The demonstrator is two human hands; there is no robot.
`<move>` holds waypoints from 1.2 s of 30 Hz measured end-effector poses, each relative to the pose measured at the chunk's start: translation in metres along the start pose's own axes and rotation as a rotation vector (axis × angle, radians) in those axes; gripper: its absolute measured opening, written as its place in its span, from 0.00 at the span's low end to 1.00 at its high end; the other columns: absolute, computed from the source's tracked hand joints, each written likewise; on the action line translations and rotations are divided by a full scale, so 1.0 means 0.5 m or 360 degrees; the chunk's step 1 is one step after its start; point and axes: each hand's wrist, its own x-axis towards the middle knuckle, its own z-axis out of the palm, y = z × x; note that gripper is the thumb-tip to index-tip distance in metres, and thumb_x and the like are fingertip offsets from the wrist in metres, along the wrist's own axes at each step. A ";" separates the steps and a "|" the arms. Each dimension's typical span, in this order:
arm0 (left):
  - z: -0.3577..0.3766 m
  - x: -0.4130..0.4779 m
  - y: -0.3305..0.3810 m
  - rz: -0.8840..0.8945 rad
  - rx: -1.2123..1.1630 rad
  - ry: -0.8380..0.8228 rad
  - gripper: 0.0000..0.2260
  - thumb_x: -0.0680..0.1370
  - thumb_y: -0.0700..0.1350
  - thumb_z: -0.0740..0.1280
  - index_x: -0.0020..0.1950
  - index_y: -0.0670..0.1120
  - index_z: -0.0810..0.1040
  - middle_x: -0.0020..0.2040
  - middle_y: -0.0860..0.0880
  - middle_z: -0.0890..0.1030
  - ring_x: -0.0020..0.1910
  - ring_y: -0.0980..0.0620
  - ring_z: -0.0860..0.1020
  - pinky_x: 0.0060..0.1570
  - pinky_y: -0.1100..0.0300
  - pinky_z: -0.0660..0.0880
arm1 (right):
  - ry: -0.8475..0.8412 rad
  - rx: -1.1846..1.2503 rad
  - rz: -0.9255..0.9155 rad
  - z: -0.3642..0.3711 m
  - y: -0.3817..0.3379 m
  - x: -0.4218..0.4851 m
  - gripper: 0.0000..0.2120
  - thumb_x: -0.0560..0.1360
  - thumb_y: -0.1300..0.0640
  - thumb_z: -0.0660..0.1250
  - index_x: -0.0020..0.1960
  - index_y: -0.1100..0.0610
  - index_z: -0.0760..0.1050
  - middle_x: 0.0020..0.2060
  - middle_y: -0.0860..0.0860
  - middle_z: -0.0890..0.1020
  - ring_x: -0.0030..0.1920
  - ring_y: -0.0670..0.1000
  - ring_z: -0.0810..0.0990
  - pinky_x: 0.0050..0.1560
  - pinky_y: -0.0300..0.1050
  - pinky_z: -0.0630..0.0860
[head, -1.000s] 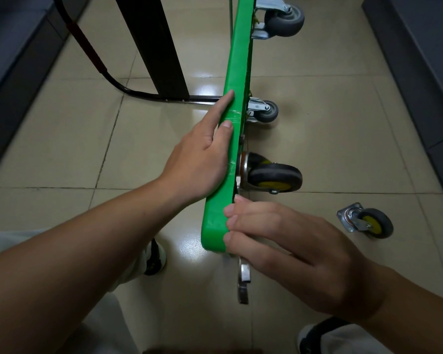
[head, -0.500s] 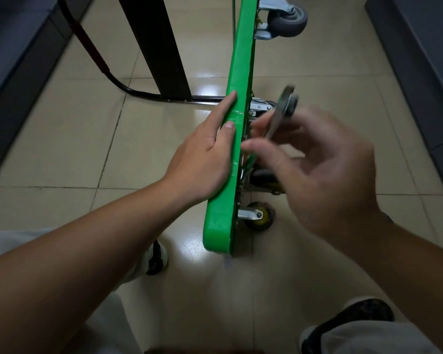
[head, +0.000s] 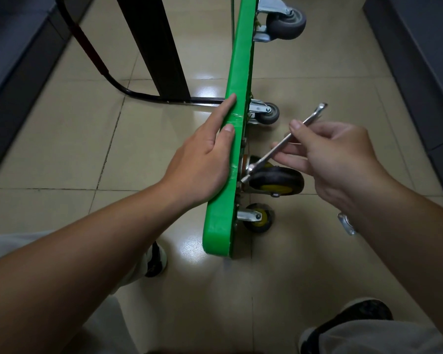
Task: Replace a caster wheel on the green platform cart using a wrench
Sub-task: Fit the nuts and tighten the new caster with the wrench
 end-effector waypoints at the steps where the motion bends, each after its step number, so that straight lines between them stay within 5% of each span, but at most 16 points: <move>1: 0.000 -0.001 0.001 -0.0006 -0.0002 0.0006 0.23 0.86 0.57 0.49 0.81 0.69 0.54 0.70 0.65 0.68 0.54 0.64 0.76 0.56 0.56 0.77 | 0.0024 -0.0028 -0.0077 -0.008 -0.002 -0.008 0.07 0.81 0.64 0.68 0.54 0.69 0.77 0.42 0.59 0.83 0.40 0.54 0.88 0.40 0.44 0.85; 4: 0.001 -0.001 0.004 -0.0017 -0.0024 0.0013 0.23 0.86 0.57 0.49 0.82 0.69 0.54 0.71 0.63 0.69 0.55 0.59 0.78 0.58 0.50 0.78 | -0.0095 -0.0342 -0.0720 -0.037 -0.001 -0.063 0.05 0.81 0.63 0.69 0.56 0.63 0.79 0.46 0.54 0.84 0.47 0.51 0.88 0.46 0.44 0.85; 8: 0.003 0.000 0.004 -0.0007 0.0004 0.0056 0.23 0.85 0.57 0.50 0.81 0.69 0.56 0.77 0.59 0.71 0.59 0.55 0.78 0.57 0.53 0.75 | -0.0783 -0.1183 -0.2006 -0.088 0.025 -0.145 0.09 0.76 0.68 0.72 0.55 0.62 0.79 0.52 0.58 0.84 0.59 0.46 0.82 0.64 0.37 0.76; 10: 0.004 0.000 0.004 -0.0011 0.0006 0.0068 0.23 0.85 0.57 0.50 0.81 0.69 0.56 0.75 0.59 0.72 0.60 0.54 0.78 0.58 0.53 0.75 | -0.1097 -0.1302 -0.2090 -0.096 0.045 -0.166 0.12 0.76 0.68 0.70 0.59 0.67 0.81 0.56 0.64 0.83 0.64 0.56 0.81 0.68 0.49 0.76; 13: 0.006 0.001 0.002 -0.0016 0.0010 0.0063 0.23 0.85 0.57 0.50 0.81 0.69 0.56 0.74 0.59 0.73 0.59 0.54 0.78 0.55 0.53 0.75 | -0.1196 -0.1351 -0.2186 -0.094 0.068 -0.174 0.09 0.81 0.67 0.66 0.56 0.70 0.82 0.54 0.65 0.83 0.63 0.62 0.81 0.69 0.55 0.75; 25: 0.006 0.004 -0.002 -0.0014 0.0016 0.0094 0.24 0.84 0.58 0.50 0.81 0.69 0.58 0.77 0.59 0.71 0.68 0.53 0.75 0.64 0.53 0.72 | -0.1163 -0.1467 -0.2282 -0.074 0.093 -0.156 0.09 0.82 0.66 0.65 0.54 0.69 0.83 0.51 0.64 0.84 0.61 0.63 0.82 0.71 0.57 0.73; 36: 0.004 0.000 0.003 -0.0009 0.0027 0.0072 0.24 0.85 0.57 0.50 0.81 0.67 0.57 0.77 0.58 0.70 0.65 0.53 0.76 0.60 0.53 0.73 | -0.1105 -0.1507 -0.2347 -0.080 0.121 -0.173 0.06 0.80 0.67 0.69 0.51 0.67 0.84 0.50 0.62 0.84 0.63 0.62 0.82 0.70 0.56 0.74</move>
